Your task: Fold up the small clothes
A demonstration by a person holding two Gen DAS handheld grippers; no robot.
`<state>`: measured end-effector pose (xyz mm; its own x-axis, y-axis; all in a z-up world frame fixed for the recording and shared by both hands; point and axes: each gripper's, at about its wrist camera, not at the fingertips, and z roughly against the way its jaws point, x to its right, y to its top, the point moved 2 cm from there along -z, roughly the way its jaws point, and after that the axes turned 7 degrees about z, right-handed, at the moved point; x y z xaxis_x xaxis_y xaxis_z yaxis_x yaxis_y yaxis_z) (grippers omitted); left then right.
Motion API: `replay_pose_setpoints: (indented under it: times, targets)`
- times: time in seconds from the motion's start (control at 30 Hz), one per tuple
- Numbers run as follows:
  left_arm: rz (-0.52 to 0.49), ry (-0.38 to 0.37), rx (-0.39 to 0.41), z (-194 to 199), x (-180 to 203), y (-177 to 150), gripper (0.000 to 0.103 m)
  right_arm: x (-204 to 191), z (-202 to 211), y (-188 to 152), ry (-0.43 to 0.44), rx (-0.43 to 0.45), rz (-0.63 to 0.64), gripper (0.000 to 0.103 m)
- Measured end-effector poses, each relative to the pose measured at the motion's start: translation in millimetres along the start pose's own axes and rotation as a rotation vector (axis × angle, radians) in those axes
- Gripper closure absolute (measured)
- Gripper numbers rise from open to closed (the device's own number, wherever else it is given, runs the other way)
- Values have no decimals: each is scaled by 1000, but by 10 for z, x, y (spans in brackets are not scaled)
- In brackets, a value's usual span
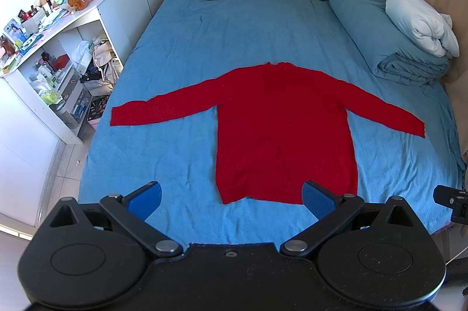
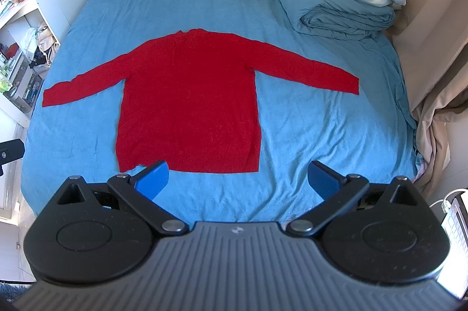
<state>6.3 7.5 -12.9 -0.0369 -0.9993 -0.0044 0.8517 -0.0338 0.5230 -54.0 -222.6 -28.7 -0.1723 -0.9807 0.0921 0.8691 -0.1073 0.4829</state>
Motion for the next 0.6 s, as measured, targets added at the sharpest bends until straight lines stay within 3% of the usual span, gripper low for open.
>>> replay_pose_setpoints:
  times: [0.6]
  targets:
    - [9,0,3,-4,-8,-17,0,-13,-12,16,0,2,7,0]
